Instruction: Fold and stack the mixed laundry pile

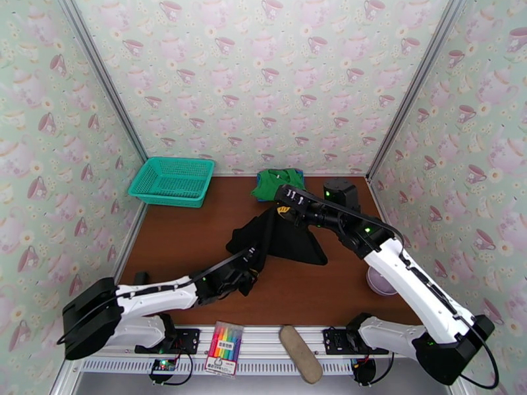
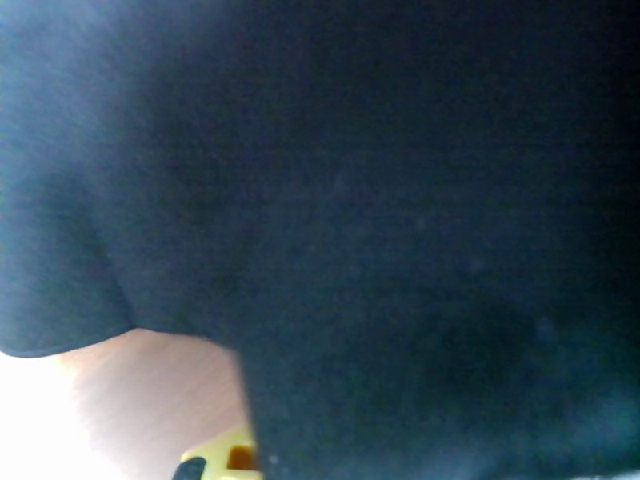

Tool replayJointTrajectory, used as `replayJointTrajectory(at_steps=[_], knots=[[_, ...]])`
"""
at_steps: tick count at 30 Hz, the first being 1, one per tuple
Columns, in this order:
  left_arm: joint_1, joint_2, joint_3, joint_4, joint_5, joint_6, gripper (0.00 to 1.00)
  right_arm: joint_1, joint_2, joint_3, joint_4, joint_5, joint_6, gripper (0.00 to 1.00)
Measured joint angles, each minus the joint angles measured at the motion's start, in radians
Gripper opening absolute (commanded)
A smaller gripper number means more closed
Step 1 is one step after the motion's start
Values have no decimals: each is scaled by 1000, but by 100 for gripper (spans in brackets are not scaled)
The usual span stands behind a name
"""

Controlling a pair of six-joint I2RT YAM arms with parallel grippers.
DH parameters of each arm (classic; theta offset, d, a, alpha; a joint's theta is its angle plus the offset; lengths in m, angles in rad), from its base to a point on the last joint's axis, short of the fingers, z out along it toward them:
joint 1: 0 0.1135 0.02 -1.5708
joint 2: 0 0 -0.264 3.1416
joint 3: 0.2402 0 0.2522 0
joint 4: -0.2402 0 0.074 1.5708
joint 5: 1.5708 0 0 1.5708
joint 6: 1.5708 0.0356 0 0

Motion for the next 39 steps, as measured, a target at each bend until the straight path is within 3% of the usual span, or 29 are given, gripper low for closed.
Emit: replayJointTrajectory(at_steps=[4, 9, 15, 22, 31, 35, 39], knots=[[-2, -114, 140, -255, -161, -58, 0, -19, -3, 0, -1, 31, 21, 0], [14, -226, 542, -587, -358, -65, 0, -59, -44, 0, -2, 84, 43, 0], [92, -252, 952, -845, -450, 53, 0, -67, -126, 22, -17, 87, 49, 0], [261, -83, 1138, -977, -405, 248, 0, -98, -112, 70, -16, 89, 49, 0], [506, 147, 1171, -893, -249, 445, 0, -192, 123, 170, 0, 68, 56, 0], [547, 260, 1285, -859, -206, 503, 0, -243, 228, 256, 23, 30, 68, 0], [549, 277, 1335, -843, -176, 523, 0, -264, 247, 284, 54, -5, 67, 0]])
